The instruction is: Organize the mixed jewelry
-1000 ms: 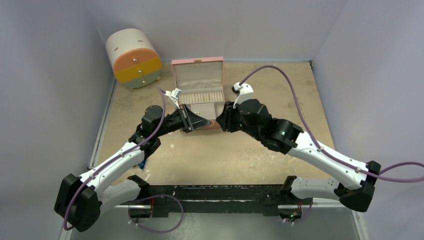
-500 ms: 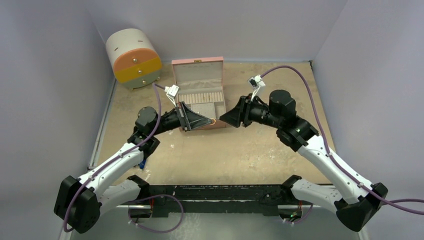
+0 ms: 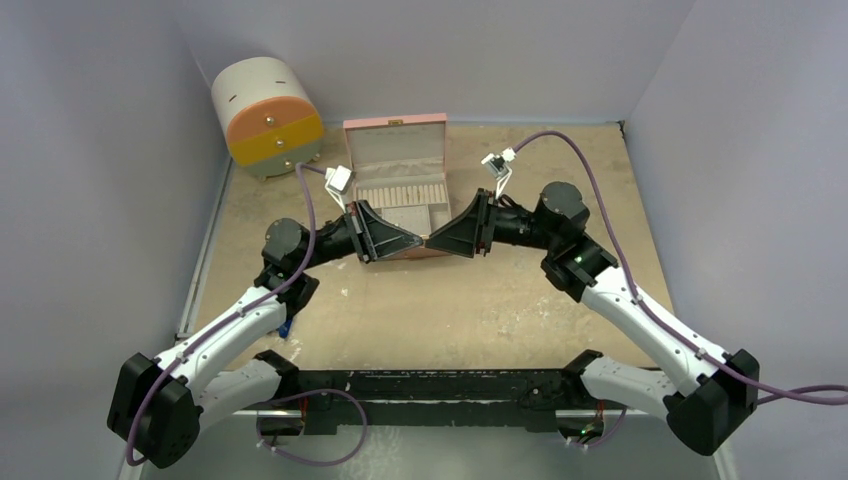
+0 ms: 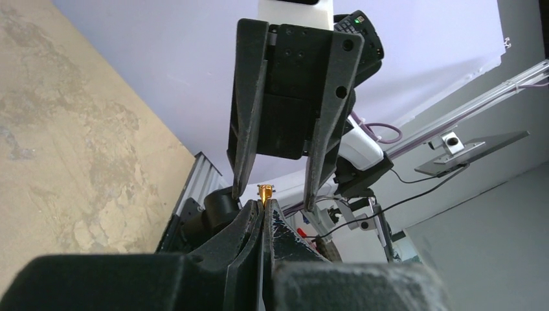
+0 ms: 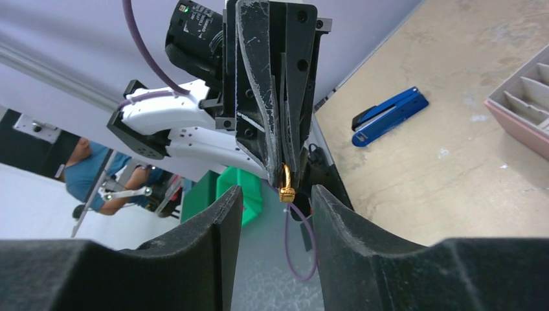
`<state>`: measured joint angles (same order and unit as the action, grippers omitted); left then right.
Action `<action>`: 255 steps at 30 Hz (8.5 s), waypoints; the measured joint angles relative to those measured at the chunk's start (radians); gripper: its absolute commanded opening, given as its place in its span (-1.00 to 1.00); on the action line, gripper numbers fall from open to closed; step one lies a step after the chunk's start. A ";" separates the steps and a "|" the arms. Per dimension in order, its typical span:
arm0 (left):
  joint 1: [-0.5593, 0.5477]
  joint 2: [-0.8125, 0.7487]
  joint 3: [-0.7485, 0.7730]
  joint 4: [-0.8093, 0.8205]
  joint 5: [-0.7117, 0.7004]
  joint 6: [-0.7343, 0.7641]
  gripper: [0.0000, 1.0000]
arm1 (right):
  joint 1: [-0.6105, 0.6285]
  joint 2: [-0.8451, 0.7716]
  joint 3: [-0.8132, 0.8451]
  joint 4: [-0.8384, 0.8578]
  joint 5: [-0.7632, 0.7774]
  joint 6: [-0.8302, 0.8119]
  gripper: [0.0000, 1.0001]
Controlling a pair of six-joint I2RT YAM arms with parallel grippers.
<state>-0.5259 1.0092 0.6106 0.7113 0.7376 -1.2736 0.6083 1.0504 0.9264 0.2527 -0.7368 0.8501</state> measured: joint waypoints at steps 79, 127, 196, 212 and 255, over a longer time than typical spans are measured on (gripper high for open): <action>-0.003 -0.236 0.316 -0.939 -0.397 0.590 0.21 | 0.000 0.154 0.329 -0.368 0.328 -0.272 -1.00; -0.003 -0.684 0.159 -1.278 -1.078 0.800 0.28 | 0.126 1.125 0.919 -0.505 1.015 -0.491 -1.00; -0.003 -0.565 0.161 -1.313 -1.176 0.776 0.29 | 0.145 0.876 0.823 -0.541 0.976 -0.379 -0.42; -0.003 -0.263 0.205 -1.429 -1.382 0.547 0.27 | 0.145 0.530 0.487 -0.543 0.857 -0.436 -0.10; 0.008 -0.005 0.192 -1.386 -1.402 0.328 0.29 | -0.196 0.412 0.146 -0.469 0.884 -0.539 0.42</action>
<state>-0.5175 1.0042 0.8028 -0.6750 -0.6640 -0.9455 0.4118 1.4620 1.0725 -0.2161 0.1474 0.3111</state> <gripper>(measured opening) 0.649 0.714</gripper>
